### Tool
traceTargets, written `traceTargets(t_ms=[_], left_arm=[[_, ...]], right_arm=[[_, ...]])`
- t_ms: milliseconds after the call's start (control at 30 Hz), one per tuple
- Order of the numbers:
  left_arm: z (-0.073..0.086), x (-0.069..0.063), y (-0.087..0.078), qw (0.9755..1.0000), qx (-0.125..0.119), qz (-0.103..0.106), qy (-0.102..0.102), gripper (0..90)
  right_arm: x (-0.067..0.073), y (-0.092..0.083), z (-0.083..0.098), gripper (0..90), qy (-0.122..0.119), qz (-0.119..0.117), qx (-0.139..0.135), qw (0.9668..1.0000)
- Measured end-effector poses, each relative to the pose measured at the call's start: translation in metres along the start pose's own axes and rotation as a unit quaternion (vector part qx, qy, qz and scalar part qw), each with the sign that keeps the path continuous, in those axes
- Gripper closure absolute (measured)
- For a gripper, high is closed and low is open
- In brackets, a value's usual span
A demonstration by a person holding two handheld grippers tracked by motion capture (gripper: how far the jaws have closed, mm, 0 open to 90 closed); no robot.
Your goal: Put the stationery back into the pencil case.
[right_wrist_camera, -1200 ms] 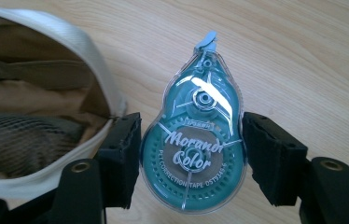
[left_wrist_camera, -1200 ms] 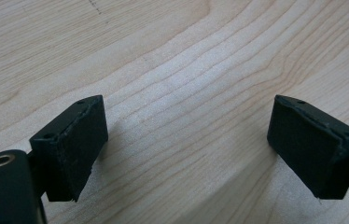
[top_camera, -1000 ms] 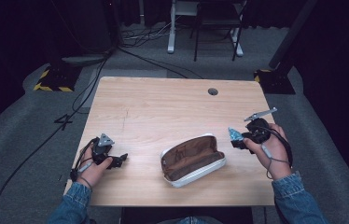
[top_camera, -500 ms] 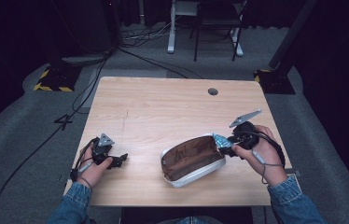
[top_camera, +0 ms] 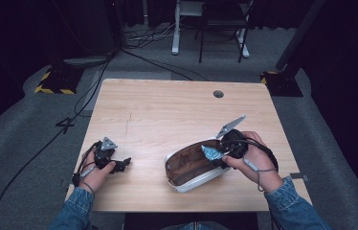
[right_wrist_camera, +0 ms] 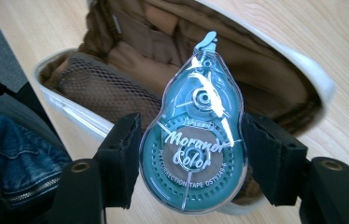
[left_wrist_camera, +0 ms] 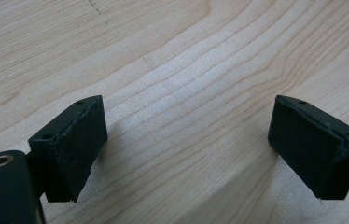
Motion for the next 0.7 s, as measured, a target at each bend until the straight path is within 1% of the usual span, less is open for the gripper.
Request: traceTargets(t_ms=[200, 267, 300, 333, 467, 600, 700], left_arm=[[0.000, 0.000, 0.000, 1.0000, 0.000, 0.000, -0.001, 12.1], [0.000, 0.000, 0.000, 1.0000, -0.001, -0.001, -0.002, 12.1], [0.000, -0.001, 0.000, 1.0000, -0.001, -0.002, -0.003, 12.1], [0.000, -0.001, 0.000, 1.0000, -0.001, -0.002, -0.003, 12.1], [0.000, 0.000, 0.000, 1.0000, -0.001, -0.002, -0.003, 12.1], [0.000, 0.000, 0.000, 1.0000, 0.000, -0.002, -0.003, 11.9], [0.000, 0.000, 0.000, 1.0000, 0.000, -0.003, -0.002, 11.7]], right_arm=[[0.013, 0.014, -0.005, 40.0, -0.014, -0.027, 0.005, 0.9995], [0.015, 0.015, -0.006, 40.0, -0.016, -0.030, 0.006, 0.9994], [0.020, 0.020, -0.008, 40.0, -0.023, -0.041, 0.007, 0.9989], [0.020, 0.020, -0.008, 40.0, -0.023, -0.041, 0.007, 0.9989], [0.029, 0.031, -0.011, 39.9, -0.038, -0.061, 0.019, 0.9972], [0.035, 0.041, -0.012, 39.9, -0.046, -0.071, 0.031, 0.9959], [0.038, 0.045, -0.012, 39.9, -0.049, -0.074, 0.037, 0.9954]])
Point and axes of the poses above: each handheld gripper's, and its own axes: y roughly forward along the jaws, z roughly out of its underside, x roughly to its left, the point moved 9 cm from there along y, roughly forward along the jaws, and after that the axes turned 12 degrees about -x, right-handed, at the moved point
